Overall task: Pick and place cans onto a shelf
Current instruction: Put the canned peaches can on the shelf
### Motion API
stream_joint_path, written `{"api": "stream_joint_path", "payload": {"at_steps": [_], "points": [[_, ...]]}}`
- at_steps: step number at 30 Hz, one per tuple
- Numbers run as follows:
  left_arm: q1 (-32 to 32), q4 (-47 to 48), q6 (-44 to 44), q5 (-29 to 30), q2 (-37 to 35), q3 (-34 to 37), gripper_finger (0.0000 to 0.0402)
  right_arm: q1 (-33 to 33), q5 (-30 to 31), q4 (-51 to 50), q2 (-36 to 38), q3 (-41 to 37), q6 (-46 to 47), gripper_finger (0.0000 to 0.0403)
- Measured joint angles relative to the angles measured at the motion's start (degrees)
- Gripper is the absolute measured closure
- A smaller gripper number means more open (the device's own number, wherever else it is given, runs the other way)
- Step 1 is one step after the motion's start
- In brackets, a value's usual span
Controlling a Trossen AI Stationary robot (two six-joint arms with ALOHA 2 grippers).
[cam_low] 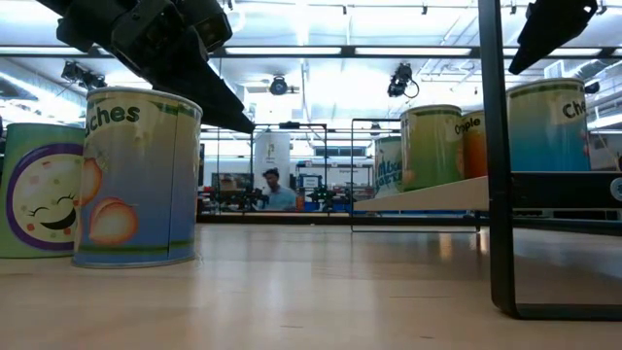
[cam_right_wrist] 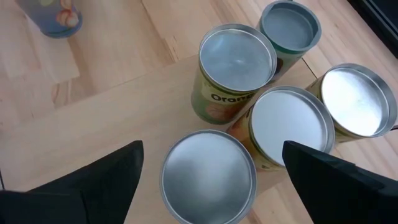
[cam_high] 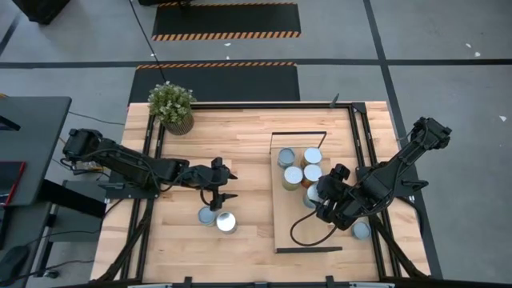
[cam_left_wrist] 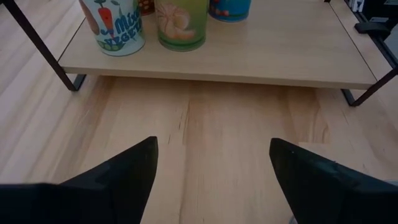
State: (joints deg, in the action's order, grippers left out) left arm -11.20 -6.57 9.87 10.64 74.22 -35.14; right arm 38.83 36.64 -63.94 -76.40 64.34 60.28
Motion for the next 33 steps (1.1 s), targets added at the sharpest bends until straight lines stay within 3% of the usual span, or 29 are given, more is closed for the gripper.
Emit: {"api": "stream_joint_path", "payload": {"at_steps": [5,12,24,33], "points": [[-0.36,0.2,-1.07,-1.41,-0.3,-0.27,0.0088,0.0,0.0,3.65,0.0,0.0,-1.1,0.0011],[-3.08,10.91,-3.49,-3.25,-5.61,-6.06,0.0088,-0.04,0.03,10.01,-0.33,0.0,-6.35,0.0011],[-3.8,15.64,-2.7,-1.26,-6.25,-6.93,0.0088,0.0,-0.61,3.81,-7.03,-0.15,-8.04,0.0014],[-3.82,16.59,-4.28,-1.27,-7.25,-6.93,0.0088,1.33,4.41,0.69,-7.28,-0.08,-10.41,0.0041]]}}
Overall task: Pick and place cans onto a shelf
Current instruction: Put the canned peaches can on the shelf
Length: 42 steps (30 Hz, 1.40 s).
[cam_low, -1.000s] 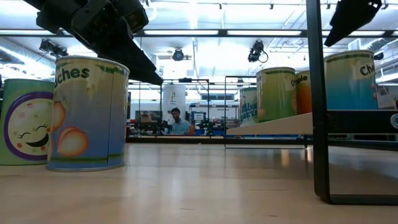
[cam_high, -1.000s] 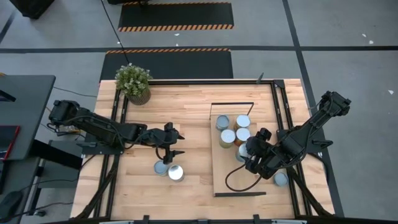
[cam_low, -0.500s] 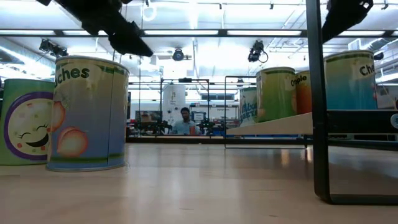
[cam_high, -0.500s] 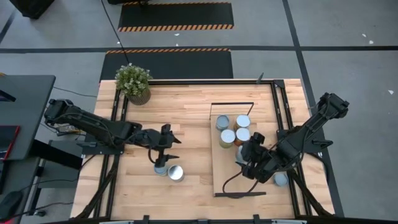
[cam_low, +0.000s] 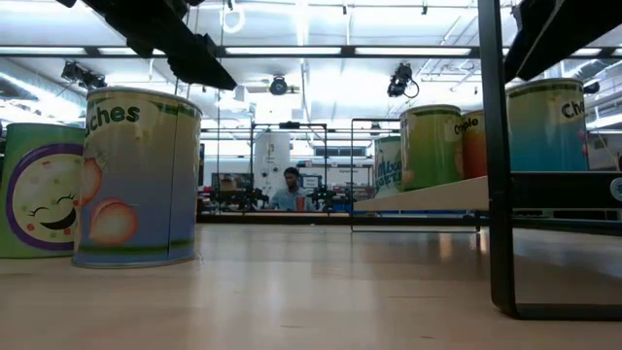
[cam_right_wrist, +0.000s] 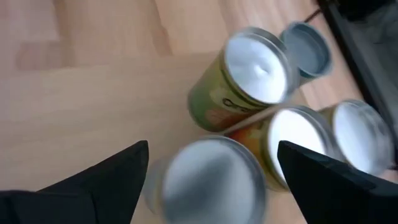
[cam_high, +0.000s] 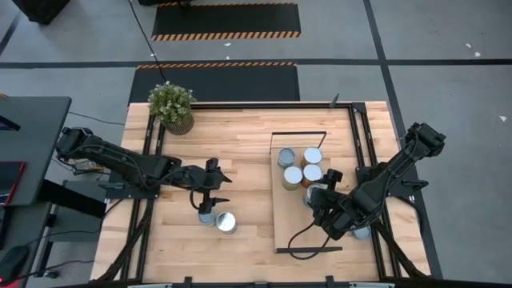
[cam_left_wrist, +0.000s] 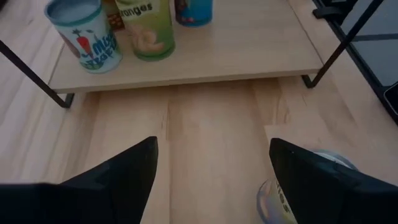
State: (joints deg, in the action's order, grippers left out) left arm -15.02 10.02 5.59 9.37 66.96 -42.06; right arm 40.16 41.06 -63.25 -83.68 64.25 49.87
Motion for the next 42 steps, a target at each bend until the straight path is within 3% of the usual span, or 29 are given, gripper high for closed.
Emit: {"api": "stream_joint_path", "payload": {"at_steps": [5,9,13,16,20,28,36,42], "points": [[0.0,6.07,-1.03,-0.01,-4.21,-0.32,0.0088,-1.0,-0.02,-0.15,0.0,-0.29,0.0,0.005],[-1.1,19.22,1.57,-0.08,-7.78,-4.05,0.0088,-2.14,0.09,3.85,0.0,0.21,-2.71,0.005],[-4.07,34.66,8.07,-0.4,-8.21,-8.16,0.0088,-2.97,0.33,6.79,0.0,0.21,-5.58,0.005],[-6.99,40.37,15.32,-3.7,-8.18,-8.44,0.0088,-3.28,1.5,8.31,0.0,0.21,-6.5,0.005],[-11.95,39.17,20.11,-5.86,-8.09,-5.73,0.0088,-3.23,2.23,8.8,0.02,0.21,-6.58,0.005],[-18.98,24.68,13.67,3.2,-4.23,-4.9,0.0088,-3.23,3.43,10.94,0.02,0.21,-8.09,0.005],[-18.63,22.51,9.93,6.65,3.67,-4.83,0.0087,-3.23,3.43,12.07,0.04,0.21,-9.13,0.005],[-15.94,20.76,9.98,1.66,6.31,-4.83,0.0086,-3.23,4.04,12.28,0.05,0.21,-9.4,0.005]]}}
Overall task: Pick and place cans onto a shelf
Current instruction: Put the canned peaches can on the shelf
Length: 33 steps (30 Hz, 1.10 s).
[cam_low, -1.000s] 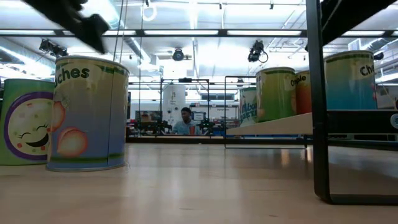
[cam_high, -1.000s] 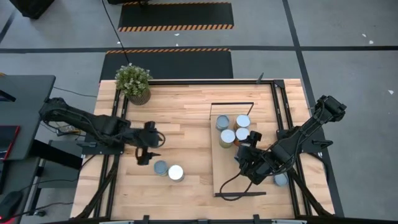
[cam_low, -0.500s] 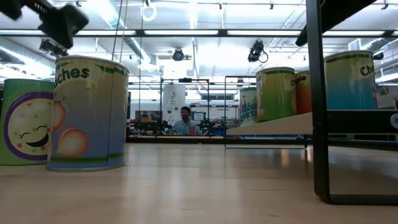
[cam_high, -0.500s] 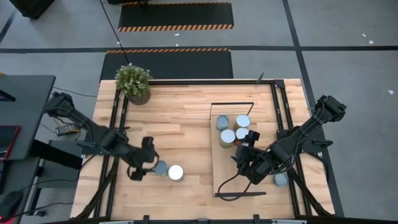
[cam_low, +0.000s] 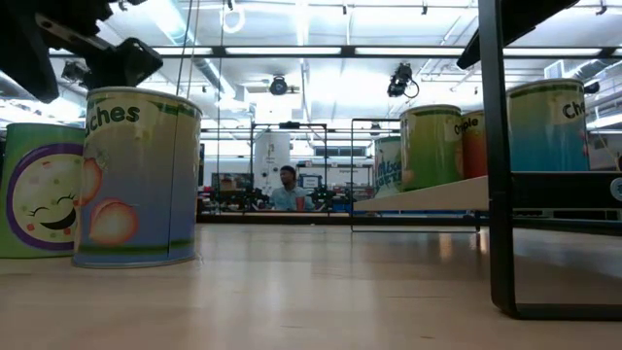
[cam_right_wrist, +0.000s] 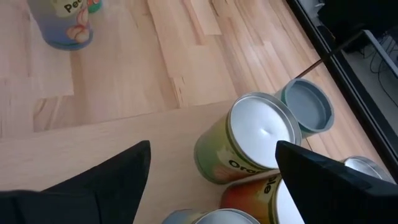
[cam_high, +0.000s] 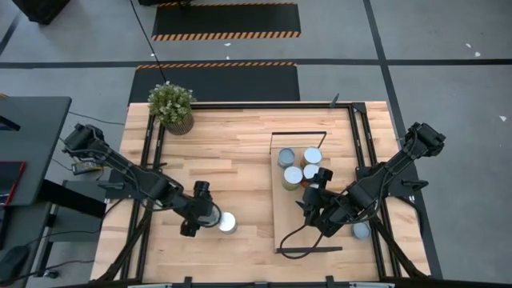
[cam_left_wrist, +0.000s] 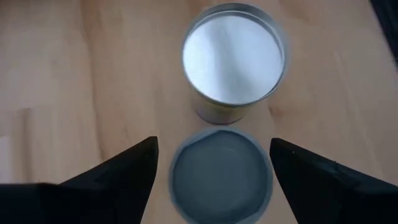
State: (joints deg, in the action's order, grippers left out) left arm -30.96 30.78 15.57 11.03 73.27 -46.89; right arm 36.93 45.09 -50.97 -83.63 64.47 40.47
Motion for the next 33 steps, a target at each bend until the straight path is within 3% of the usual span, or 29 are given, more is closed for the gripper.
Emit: {"api": "stream_joint_path", "payload": {"at_steps": [12,22,33], "points": [[1.22,-6.68,-6.96,-1.71,4.64,0.0,0.0086,0.0,0.25,0.38,0.01,0.0,-0.17,0.005],[1.22,-7.53,-3.14,-1.69,5.42,0.0,0.0086,0.0,0.25,1.29,0.01,0.0,-0.59,0.005],[1.22,-14.32,-5.28,-1.54,10.12,0.02,0.0086,-0.02,0.43,2.27,0.01,0.0,-1.53,0.005]]}}
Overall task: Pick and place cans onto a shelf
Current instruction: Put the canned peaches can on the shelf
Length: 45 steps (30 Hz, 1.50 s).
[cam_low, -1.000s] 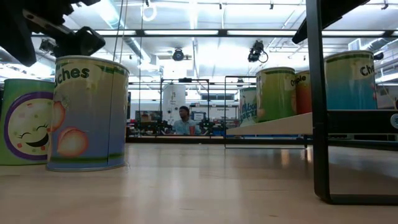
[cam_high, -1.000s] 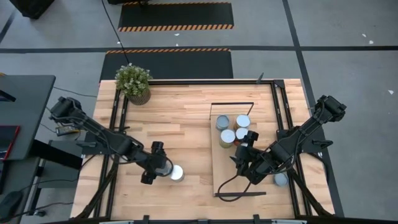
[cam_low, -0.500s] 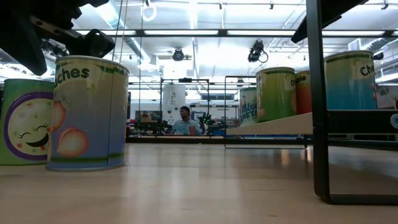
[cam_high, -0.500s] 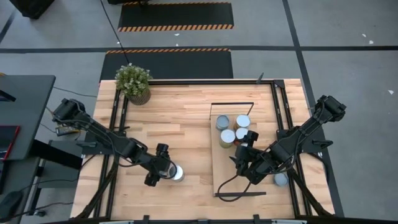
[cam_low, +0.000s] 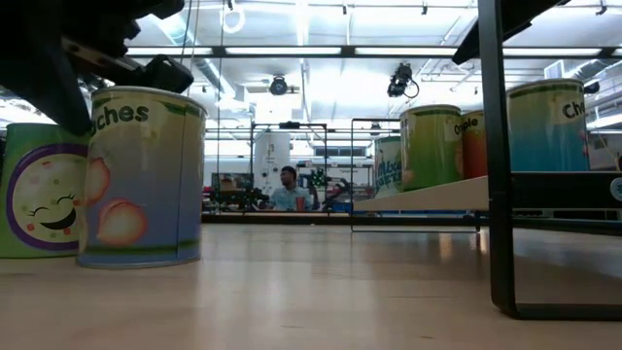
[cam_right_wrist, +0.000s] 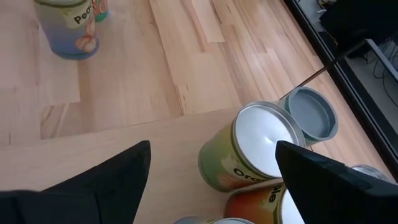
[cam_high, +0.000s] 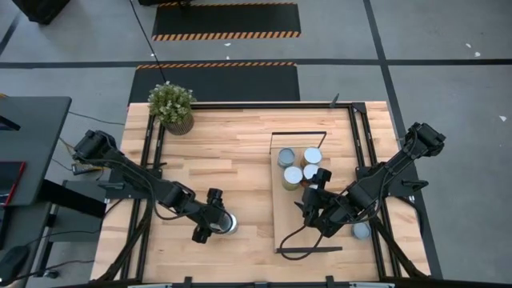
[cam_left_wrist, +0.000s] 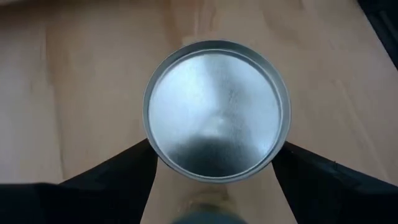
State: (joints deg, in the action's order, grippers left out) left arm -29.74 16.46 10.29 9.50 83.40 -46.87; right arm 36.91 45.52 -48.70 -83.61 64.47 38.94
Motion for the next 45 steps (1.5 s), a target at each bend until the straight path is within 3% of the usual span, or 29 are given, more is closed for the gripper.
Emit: {"api": "stream_joint_path", "payload": {"at_steps": [10,45], "points": [[0.79,-6.53,-2.63,1.15,2.05,0.0,0.0086,0.0,0.04,0.28,0.0,0.02,-0.12,0.005],[0.7,-3.3,-1.73,-0.15,2.01,0.0,0.0072,0.0,-0.21,1.1,0.0,0.02,-0.11,0.005]]}}
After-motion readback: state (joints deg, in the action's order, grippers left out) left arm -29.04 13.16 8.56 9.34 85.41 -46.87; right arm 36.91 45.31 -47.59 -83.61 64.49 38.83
